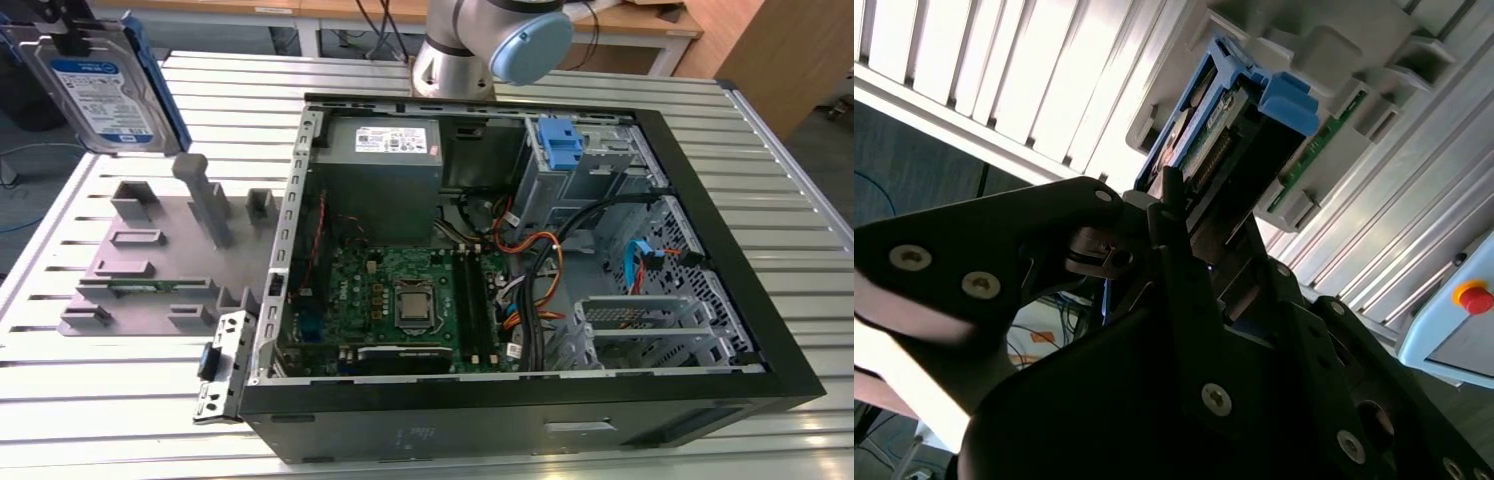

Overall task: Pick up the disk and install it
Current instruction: 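Pick up the disk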

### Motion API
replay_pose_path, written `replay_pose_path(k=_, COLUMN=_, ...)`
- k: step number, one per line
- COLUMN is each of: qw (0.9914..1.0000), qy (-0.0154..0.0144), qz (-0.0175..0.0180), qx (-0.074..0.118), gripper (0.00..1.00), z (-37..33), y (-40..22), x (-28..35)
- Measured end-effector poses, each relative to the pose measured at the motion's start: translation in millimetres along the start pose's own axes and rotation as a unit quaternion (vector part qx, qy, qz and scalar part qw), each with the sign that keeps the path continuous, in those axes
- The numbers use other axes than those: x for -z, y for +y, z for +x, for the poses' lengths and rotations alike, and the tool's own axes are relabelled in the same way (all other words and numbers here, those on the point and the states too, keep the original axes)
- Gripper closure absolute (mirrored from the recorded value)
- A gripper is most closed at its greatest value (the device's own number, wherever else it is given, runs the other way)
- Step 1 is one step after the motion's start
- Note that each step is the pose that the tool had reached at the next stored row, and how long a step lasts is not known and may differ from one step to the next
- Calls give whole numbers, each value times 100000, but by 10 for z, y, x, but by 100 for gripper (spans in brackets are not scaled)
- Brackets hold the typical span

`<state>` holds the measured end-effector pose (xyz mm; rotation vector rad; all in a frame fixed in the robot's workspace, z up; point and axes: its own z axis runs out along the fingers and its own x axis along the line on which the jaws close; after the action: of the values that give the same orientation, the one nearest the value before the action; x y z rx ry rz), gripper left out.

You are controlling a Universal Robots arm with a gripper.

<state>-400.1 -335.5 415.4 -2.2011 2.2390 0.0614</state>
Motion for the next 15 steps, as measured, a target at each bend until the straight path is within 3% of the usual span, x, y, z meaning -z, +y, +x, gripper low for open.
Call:
replay_pose_path(k=5, qw=100000, qy=-4, qz=5, qx=3, gripper=65, z=-4, y=1, x=49)
replay_pose_path(k=15, qw=100000, qy=0, qz=2, qx=1, gripper=65, z=-5, y=3, x=82)
